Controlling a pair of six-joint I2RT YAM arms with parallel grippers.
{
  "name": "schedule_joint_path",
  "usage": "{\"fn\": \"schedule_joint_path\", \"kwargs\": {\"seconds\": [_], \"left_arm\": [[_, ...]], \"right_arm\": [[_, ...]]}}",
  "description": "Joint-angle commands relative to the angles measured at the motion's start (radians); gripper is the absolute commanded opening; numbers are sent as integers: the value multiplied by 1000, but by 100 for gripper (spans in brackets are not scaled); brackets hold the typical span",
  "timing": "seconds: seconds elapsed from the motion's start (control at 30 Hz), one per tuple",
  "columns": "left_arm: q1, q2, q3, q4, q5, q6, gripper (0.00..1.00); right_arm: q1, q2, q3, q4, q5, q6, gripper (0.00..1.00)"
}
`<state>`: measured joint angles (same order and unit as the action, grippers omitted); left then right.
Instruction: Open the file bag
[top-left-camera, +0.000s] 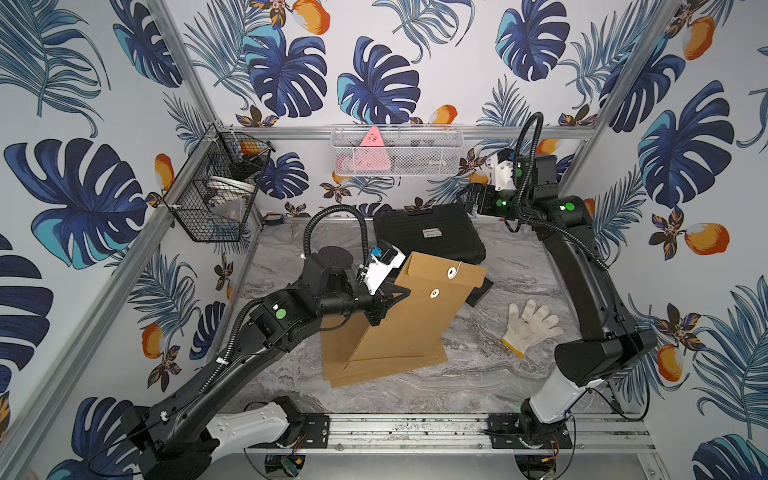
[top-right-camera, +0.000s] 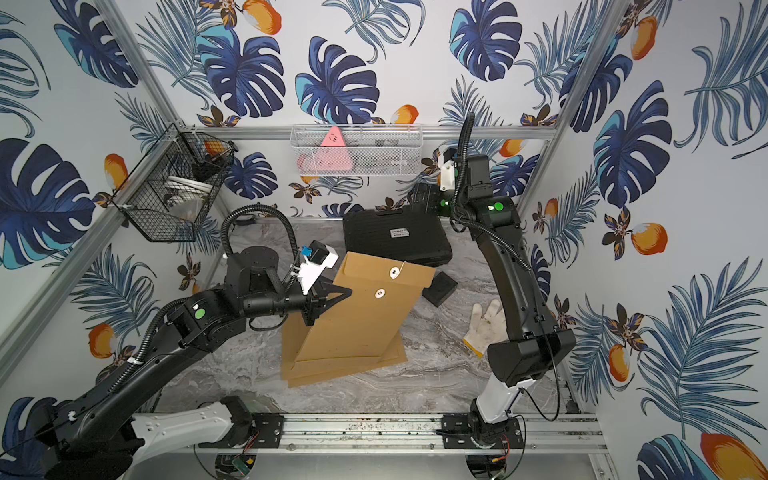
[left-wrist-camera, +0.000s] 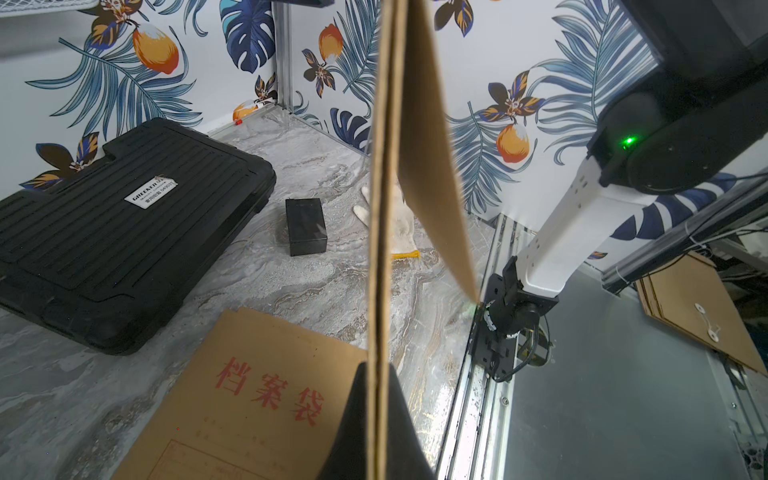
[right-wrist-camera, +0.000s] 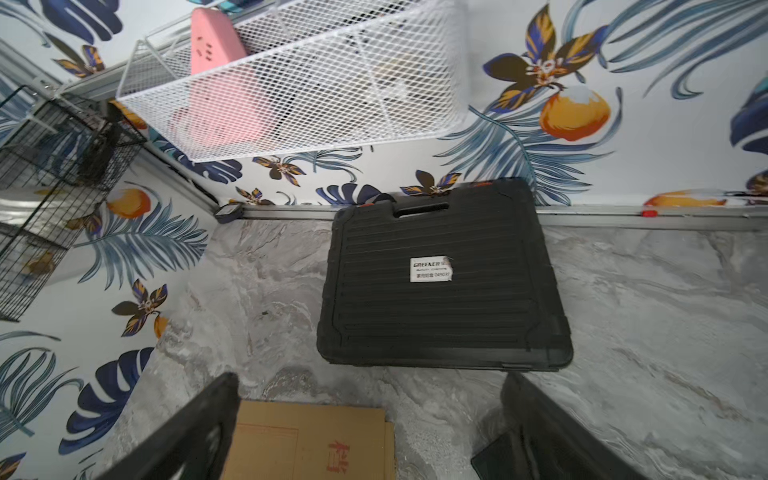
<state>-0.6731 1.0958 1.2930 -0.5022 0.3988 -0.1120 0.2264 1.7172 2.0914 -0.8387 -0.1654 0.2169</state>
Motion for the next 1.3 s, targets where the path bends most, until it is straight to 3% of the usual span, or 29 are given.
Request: {"fn": "schedule_joint_path", "kwargs": {"seconds": [0.0, 0.33, 0.6, 0.8, 1.0, 1.27], "left_arm": [[57, 12, -8, 142, 121, -76, 0], [315, 37, -7, 386, 322, -288, 0], [509, 61, 32, 568, 425, -450, 0], [523, 74, 93, 608, 512, -474, 0], [524, 63, 131, 598, 573, -460, 0], [524, 42, 154, 613, 648, -470, 0]], "right_arm": [[-62, -22, -43, -34, 14, 74, 100], [-157, -297, -413, 286, -94, 156, 100], [-156, -499, -690, 567, -367, 180, 100], [-134, -537, -788, 783, -641, 234, 100], [-61, -497, -755, 878, -740, 282, 100], [2, -449, -740, 1133, -841, 465, 100]]}}
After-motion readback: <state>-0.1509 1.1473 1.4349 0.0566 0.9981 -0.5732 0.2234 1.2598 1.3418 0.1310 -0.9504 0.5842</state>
